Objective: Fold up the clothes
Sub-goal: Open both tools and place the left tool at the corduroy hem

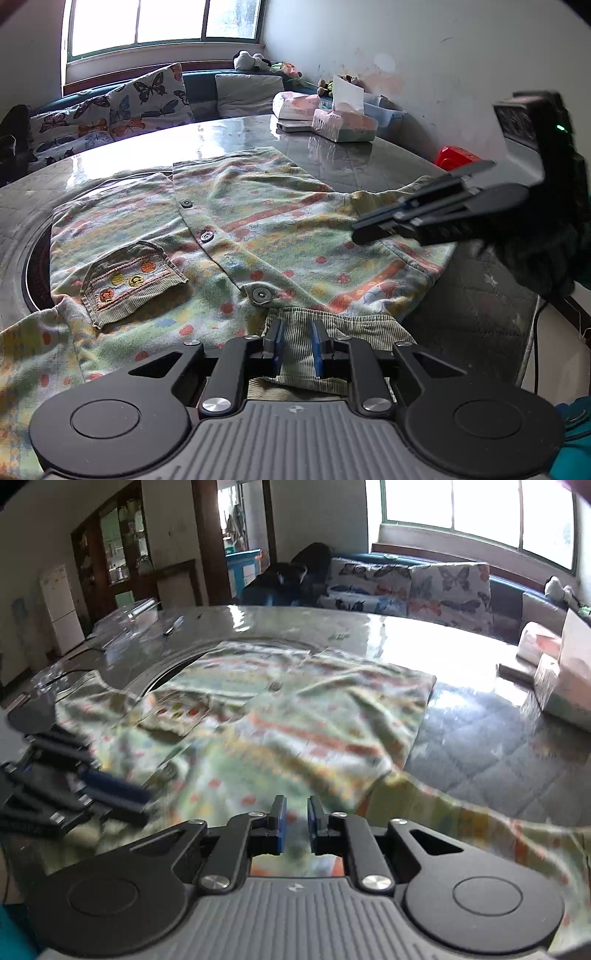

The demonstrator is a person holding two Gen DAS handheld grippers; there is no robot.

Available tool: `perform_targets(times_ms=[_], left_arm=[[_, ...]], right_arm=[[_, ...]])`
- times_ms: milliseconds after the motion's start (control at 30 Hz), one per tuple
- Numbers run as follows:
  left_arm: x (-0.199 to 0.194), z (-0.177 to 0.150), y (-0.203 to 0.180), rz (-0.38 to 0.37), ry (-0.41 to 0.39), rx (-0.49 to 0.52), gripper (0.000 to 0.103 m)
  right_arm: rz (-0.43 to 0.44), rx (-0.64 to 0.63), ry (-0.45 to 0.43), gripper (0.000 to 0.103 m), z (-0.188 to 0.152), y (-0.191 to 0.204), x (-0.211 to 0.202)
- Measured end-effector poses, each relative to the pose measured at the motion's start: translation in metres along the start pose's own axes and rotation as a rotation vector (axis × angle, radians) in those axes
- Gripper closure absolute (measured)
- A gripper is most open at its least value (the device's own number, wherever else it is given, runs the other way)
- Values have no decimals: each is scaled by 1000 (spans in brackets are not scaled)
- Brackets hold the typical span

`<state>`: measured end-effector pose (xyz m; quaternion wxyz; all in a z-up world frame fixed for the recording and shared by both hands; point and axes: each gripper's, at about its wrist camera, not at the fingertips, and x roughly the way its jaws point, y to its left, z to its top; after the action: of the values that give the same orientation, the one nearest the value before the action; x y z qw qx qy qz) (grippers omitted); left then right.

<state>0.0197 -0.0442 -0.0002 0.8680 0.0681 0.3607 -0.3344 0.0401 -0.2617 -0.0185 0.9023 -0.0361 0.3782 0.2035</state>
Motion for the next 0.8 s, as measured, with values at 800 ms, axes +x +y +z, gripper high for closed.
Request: perform_targets(times_ms=[800], left_arm=[[-3, 0, -2, 5, -4, -10, 82]], right_arm=[[-439, 311, -109, 58, -57, -111, -73]])
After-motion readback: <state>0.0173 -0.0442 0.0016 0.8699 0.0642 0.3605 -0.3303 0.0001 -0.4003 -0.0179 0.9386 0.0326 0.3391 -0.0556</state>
